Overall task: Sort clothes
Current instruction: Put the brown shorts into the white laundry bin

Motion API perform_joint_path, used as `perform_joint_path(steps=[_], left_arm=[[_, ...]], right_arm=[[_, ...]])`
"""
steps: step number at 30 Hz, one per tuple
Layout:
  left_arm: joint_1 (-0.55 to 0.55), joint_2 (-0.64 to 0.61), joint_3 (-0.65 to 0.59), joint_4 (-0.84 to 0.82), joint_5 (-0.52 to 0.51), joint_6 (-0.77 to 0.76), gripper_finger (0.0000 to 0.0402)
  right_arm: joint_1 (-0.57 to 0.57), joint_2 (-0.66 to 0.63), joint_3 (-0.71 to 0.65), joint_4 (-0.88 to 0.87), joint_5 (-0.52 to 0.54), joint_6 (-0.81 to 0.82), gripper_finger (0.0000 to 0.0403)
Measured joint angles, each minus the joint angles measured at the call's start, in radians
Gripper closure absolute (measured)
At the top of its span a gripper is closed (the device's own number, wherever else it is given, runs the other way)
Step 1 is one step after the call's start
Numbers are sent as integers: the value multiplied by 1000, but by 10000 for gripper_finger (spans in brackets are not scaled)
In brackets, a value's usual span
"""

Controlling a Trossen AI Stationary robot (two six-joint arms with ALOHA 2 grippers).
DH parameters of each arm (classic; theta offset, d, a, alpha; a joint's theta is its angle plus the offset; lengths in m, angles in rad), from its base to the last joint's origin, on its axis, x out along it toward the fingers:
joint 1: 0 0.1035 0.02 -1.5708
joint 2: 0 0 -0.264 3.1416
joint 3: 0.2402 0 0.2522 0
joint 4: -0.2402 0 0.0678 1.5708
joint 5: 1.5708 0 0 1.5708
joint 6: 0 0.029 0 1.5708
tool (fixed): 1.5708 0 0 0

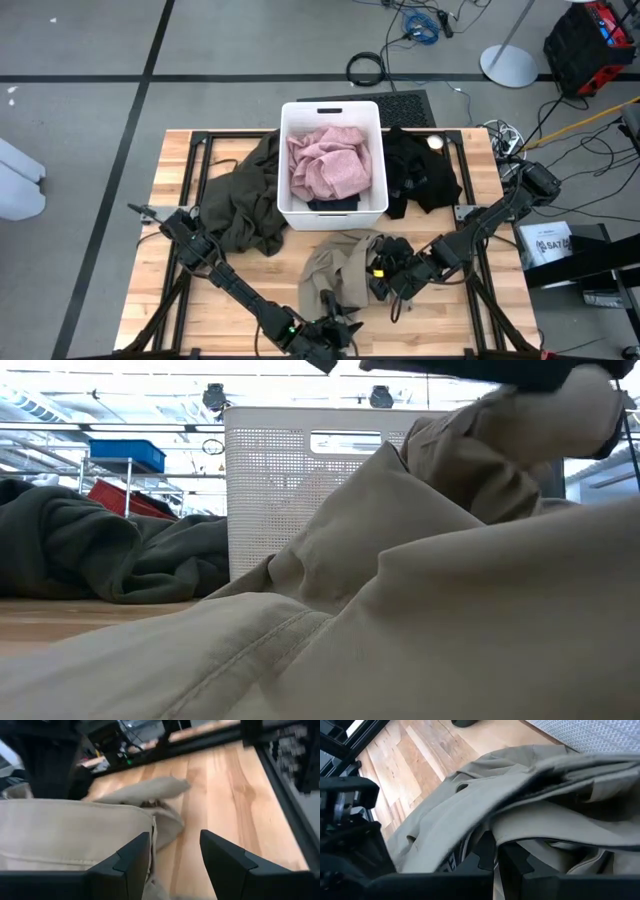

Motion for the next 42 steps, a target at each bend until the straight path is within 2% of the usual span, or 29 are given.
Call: perform_joint_path(steps=[6,14,18,22,25,28,32,37,39,42], left_arm=[[2,0,-1,-74,49,72,203],[7,0,-2,-73,53,70,112],[4,0,-2,-72,39,93,81],[4,-2,-2,-92,-19,127,75],[8,-2,-2,-98,-23,95,75],[8,-2,-2,-96,45,88,75],[-9,-2,-2,-100,106,172,74],[-32,-2,-2,-74,60,277,74],[-35,-3,-2,-98,25,290,74],[-28,-4,-2,-151,23,289,74]], right_arm=[[-5,0,0,0,-5,-11,403],[-5,0,0,0,-21,-26,403],[-8,-3,0,-2,-21,-27,403],[-11,-11,0,-1,-22,-31,403],[-11,-13,-1,-3,-19,-30,403],[-18,-26,-1,-4,-12,-30,403],[-37,-44,-1,-18,1,-35,403],[-45,-50,-1,-17,4,-55,403],[-44,-50,-1,-17,3,-56,403],[-44,-50,-1,-17,2,-56,403]])
